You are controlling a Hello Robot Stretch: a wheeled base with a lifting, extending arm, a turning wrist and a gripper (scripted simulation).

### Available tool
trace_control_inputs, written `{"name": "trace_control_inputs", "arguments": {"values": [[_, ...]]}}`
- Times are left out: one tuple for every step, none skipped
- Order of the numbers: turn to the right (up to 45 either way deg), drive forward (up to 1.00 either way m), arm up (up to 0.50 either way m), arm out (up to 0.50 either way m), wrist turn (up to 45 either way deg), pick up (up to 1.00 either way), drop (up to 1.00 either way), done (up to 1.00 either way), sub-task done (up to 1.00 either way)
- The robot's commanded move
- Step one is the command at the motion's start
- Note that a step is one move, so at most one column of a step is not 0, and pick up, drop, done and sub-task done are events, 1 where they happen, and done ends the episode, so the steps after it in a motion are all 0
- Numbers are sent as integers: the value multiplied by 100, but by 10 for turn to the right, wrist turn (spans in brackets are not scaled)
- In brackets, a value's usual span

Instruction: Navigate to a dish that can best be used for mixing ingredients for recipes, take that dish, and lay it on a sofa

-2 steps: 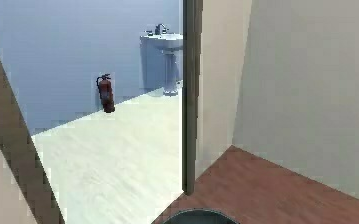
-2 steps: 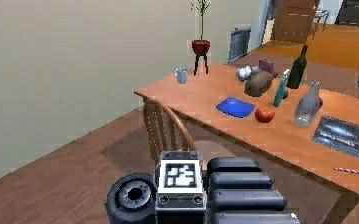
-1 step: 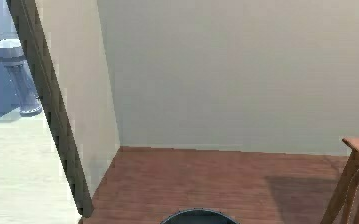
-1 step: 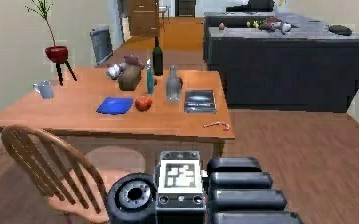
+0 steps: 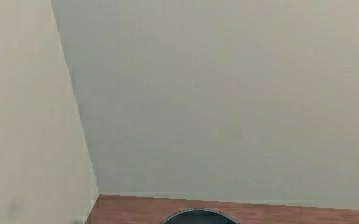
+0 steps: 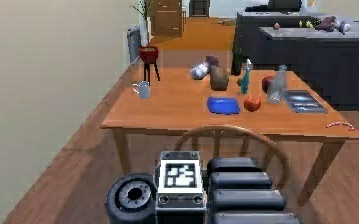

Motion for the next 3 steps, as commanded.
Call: {"name": "trace_control_inputs", "arguments": {"values": [[450, 0, 0, 0, 0, 0, 0, 0, 0], [0, 100, 0, 0, 0, 0, 0, 0, 0], [30, 0, 0, 0, 0, 0, 0, 0, 0]]}}
